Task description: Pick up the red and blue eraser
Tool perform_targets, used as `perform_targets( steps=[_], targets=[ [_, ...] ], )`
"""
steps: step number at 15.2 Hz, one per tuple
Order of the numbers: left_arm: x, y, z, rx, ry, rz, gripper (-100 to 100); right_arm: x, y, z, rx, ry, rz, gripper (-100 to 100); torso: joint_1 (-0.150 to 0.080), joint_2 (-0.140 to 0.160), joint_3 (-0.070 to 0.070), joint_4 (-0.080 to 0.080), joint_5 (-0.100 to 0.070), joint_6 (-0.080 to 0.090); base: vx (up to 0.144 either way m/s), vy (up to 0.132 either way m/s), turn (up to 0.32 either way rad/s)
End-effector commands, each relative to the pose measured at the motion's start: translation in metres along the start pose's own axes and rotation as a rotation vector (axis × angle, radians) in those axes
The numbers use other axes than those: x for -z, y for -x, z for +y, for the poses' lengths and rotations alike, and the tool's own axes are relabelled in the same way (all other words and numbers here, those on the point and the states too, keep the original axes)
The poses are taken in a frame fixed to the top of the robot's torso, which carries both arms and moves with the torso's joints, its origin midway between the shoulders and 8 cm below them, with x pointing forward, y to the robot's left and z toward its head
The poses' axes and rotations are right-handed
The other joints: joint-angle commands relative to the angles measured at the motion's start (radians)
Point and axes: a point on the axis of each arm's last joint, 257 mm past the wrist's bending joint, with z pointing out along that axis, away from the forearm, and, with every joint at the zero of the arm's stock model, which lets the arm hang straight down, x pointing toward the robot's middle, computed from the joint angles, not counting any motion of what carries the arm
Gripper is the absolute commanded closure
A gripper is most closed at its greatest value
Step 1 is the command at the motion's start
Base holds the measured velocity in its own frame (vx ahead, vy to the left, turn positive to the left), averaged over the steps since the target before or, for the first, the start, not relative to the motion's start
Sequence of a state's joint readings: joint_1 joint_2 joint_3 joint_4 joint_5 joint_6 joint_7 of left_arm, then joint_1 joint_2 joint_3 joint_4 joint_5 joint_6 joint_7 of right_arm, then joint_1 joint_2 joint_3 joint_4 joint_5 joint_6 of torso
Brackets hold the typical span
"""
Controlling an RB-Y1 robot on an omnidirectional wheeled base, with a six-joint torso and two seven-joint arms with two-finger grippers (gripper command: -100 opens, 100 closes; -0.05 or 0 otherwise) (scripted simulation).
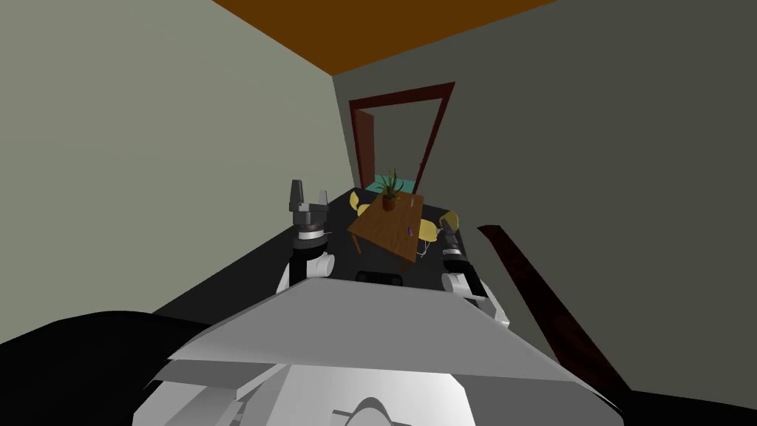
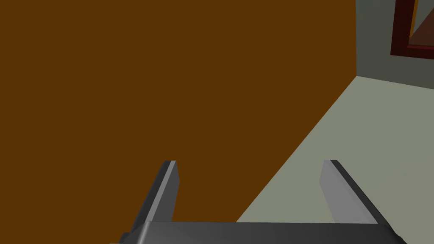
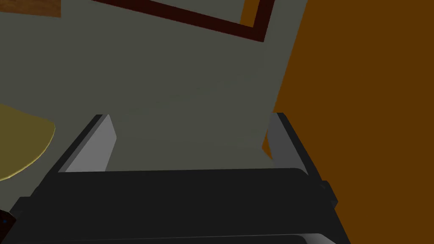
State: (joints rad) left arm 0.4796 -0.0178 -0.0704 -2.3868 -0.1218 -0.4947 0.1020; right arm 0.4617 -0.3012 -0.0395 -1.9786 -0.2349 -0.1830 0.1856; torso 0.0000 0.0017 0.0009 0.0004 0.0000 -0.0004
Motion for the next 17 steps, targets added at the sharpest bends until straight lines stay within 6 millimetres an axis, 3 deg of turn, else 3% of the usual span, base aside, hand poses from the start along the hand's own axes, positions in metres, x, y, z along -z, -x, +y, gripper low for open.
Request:
perform_targets(
  steps=[1, 3, 4, 6, 7, 9, 10, 12, 13, 15, 17],
  targets=[
    [0.000, 0.000, 0.000, 0.000, 0.000, 0.000, 0, -0.002, 0.004, -0.030, 0.048, -0.080, 0.019, -100, 0.000, 0.000, 0.000, 0.000, 0.000, 0.000, -0.026, 0.009, 0.228],
    [0.000, 0.000, 0.000, 0.000, 0.000, 0.000, 0, -0.001, 0.004, -0.036, 0.066, -0.094, 0.020, -100, 0.000, 0.000, 0.000, 0.000, 0.000, 0.000, -0.016, 0.004, 0.146],
    [0.000, 0.000, 0.000, 0.000, 0.000, 0.000, 0, 0.000, 0.008, -0.058, 0.101, -0.150, 0.035, -100, 0.000, -0.001, 0.000, 0.000, 0.000, 0.000, -0.021, 0.005, 0.194],
    [0.000, 0.000, 0.000, 0.000, 0.000, 0.000, 0, 0.001, 0.009, -0.063, 0.109, -0.161, 0.035, -100, 0.000, 0.000, 0.000, 0.000, 0.000, 0.000, -0.011, 0.009, 0.183],
    [0.000, 0.000, 0.000, 0.000, 0.000, 0.000, 0, 0.001, 0.013, -0.080, 0.147, -0.207, 0.051, -100, 0.000, -0.001, -0.001, 0.000, 0.000, 0.000, 0.016, 0.031, 0.230],
    [0.000, 0.000, 0.000, 0.000, 0.000, 0.000, 0, 0.004, 0.014, -0.091, 0.153, -0.229, 0.051, -100, 0.001, -0.003, -0.002, -0.001, 0.000, 0.000, 0.032, 0.021, 0.176],
    [0.000, 0.000, 0.000, 0.000, 0.000, 0.000, 0, 0.005, 0.019, -0.108, 0.194, -0.278, 0.068, -100, 0.001, -0.004, -0.002, -0.001, 0.000, 0.000, 0.021, 0.019, 0.246],
    [0.000, 0.000, 0.000, 0.000, 0.000, 0.000, 0, 0.009, 0.021, -0.118, 0.197, -0.298, 0.067, -100, 0.000, -0.003, -0.002, -0.001, 0.000, 0.000, 0.005, 0.009, 0.171],
    [0.000, 0.000, 0.000, 0.000, 0.000, 0.000, 0, 0.012, 0.027, -0.137, 0.236, -0.350, 0.085, -100, 0.000, -0.003, -0.002, -0.001, 0.000, 0.000, -0.006, 0.010, 0.169],
    [0.000, 0.000, 0.000, 0.000, 0.000, 0.000, 0, 0.016, 0.029, -0.145, 0.242, -0.369, 0.084, -100, 0.000, -0.002, -0.001, 0.000, 0.000, 0.000, -0.006, 0.008, 0.187],
    [0.000, 0.000, 0.000, 0.000, 0.000, 0.000, 0, 0.023, 0.037, -0.171, 0.285, -0.438, 0.103, -100, 0.000, -0.002, -0.001, 0.000, 0.000, -0.001, -0.003, 0.013, 0.242]
  ],
)
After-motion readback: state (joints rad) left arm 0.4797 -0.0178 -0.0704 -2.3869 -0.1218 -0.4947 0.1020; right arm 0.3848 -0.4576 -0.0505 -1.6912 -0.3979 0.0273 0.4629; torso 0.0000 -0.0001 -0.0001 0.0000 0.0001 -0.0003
